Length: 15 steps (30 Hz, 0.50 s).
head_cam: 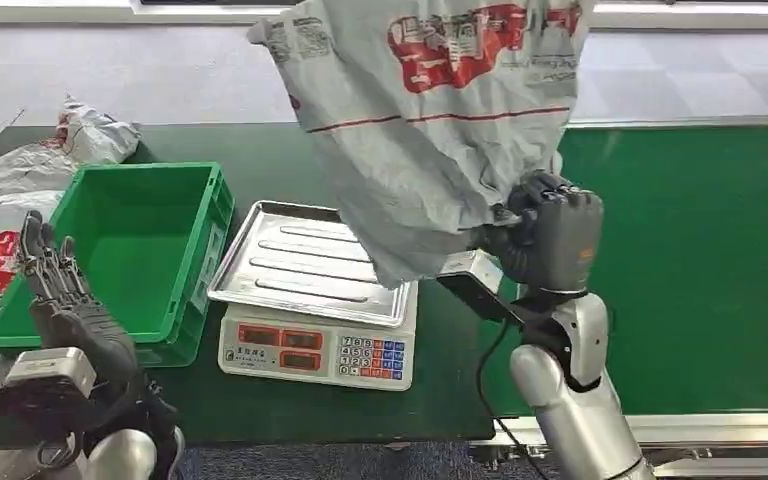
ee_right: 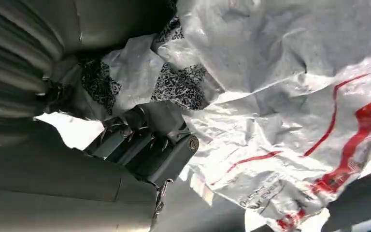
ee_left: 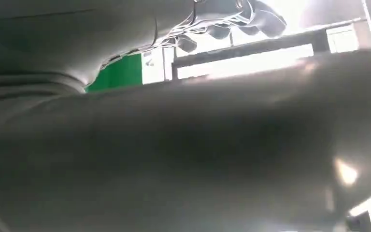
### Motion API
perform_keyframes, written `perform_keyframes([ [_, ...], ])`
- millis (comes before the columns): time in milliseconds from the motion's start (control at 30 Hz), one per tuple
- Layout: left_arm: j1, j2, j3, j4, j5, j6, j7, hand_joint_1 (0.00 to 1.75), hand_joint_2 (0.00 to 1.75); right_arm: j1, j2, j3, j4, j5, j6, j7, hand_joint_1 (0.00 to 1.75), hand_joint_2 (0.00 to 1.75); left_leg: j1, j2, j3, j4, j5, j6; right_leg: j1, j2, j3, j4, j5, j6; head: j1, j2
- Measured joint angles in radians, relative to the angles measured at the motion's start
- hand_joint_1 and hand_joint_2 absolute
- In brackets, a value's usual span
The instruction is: Moved the parcel from conveyor to table for the left to box.
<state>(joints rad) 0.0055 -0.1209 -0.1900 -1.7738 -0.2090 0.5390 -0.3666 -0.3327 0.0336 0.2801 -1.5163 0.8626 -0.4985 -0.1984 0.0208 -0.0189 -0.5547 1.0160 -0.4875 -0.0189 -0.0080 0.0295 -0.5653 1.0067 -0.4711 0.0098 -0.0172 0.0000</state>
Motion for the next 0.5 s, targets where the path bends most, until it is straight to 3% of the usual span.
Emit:
perform_keyframes([
  [200, -0.029, 0.001, -0.016, 0.033, 0.018, 0.0, -0.012, 0.0, 0.0, -0.105, 0.054, 0.077, 0.187, -0.409, 0.275, -0.114, 1.75, 1.75, 0.0, -0.001, -0.002, 0.0, 0.0, 0.0, 0.0, -0.001, -0.001, 0.0, 0.0, 0.0, 0.0, 0.0],
  [333, -0.034, 0.003, -0.016, 0.045, 0.031, 0.002, -0.017, 0.0, 0.0, -0.164, 0.095, 0.093, 0.325, -0.497, 0.372, -0.14, 1.75, 1.75, 0.0, -0.002, -0.002, 0.0, 0.001, -0.001, 0.0, -0.001, -0.002, 0.0, 0.0, 0.0, 0.0, 0.0],
  [500, -0.042, 0.005, -0.016, 0.048, 0.03, 0.002, -0.01, 0.0, 0.0, -0.223, 0.126, 0.111, 0.482, -0.485, 0.391, -0.135, 1.75, 1.75, 0.0, -0.002, -0.003, 0.0, 0.001, -0.001, 0.0, -0.002, -0.002, 0.001, 0.0, 0.0, 0.0, 0.0],
])
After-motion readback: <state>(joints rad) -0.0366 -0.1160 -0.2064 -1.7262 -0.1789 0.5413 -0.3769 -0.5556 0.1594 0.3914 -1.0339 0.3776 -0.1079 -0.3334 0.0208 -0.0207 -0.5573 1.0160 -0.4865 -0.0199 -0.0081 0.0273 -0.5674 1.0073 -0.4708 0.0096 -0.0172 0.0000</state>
